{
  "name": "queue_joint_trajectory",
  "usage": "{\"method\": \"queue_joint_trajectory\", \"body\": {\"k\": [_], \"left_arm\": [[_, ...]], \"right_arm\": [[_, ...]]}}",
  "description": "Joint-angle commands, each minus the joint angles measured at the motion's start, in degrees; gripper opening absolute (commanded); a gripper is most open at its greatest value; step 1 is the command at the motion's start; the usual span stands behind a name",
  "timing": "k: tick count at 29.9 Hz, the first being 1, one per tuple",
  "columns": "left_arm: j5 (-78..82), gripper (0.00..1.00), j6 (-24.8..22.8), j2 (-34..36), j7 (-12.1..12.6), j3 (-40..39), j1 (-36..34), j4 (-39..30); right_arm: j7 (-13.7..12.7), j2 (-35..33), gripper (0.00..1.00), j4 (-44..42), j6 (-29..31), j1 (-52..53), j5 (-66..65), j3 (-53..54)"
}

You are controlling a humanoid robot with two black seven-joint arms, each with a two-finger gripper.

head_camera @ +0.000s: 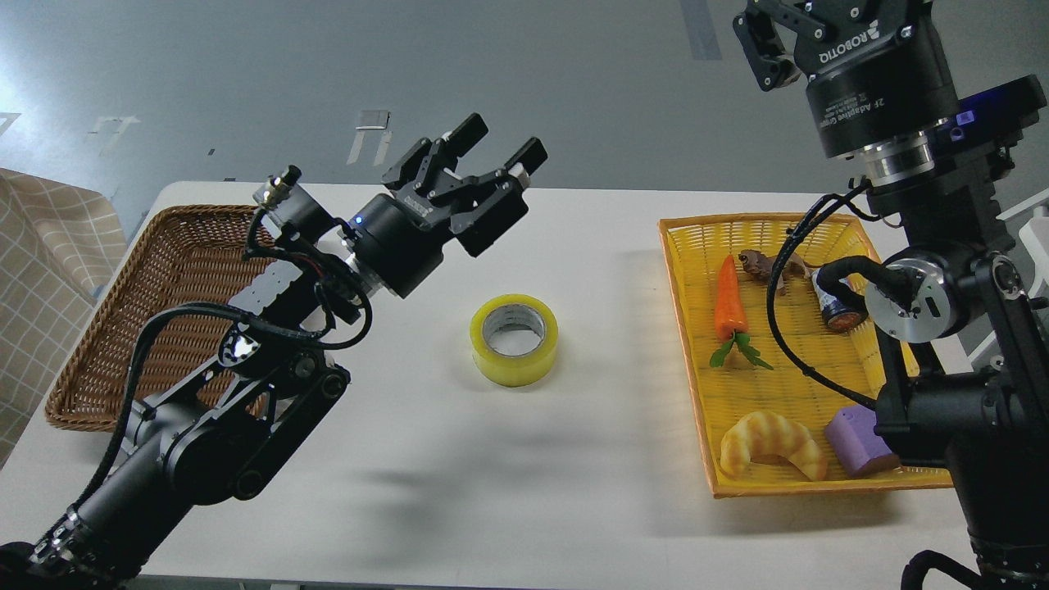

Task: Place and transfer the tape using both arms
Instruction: 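Reach the left gripper to the tape roll and grip its rim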

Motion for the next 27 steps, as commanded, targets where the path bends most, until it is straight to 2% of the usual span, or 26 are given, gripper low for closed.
{"method": "queue_joint_trajectory", "body": {"k": [1, 3, 8, 18, 23, 27], "left_arm": [[0.15, 0.97, 0.08, 3.53, 1.88, 6.21, 0.22, 4.62], [0.15, 0.97, 0.26, 3.80, 1.97, 8.94, -0.39, 7.86], [0.15, 0.97, 0.08, 3.71, 1.80, 9.30, -2.41, 14.46], [0.15, 0.97, -0.45, 3.18, 2.15, 15.10, -3.38, 15.96], [0.15, 0.97, -1.41, 2.66, 2.41, 18.44, -5.58, 20.36], [0.15, 0.97, -1.41, 2.31, 4.87, 26.33, -11.63, 24.39]], "right_arm": [[-0.08, -0.67, 1.00, -0.06, 0.00, 0.25, -0.09, 0.10], [-0.08, -0.93, 1.00, -0.15, 0.00, -0.01, -0.09, 0.19], [-0.08, -0.94, 1.00, -0.06, 0.00, -0.80, -0.09, 0.10], [0.01, -2.43, 1.00, 0.02, 0.00, -1.51, -0.27, 0.19], [0.09, -2.43, 1.00, 0.03, 0.00, -2.30, -0.35, 0.28], [0.18, -2.43, 1.00, 0.99, 0.00, -3.61, -0.44, 0.28]]}}
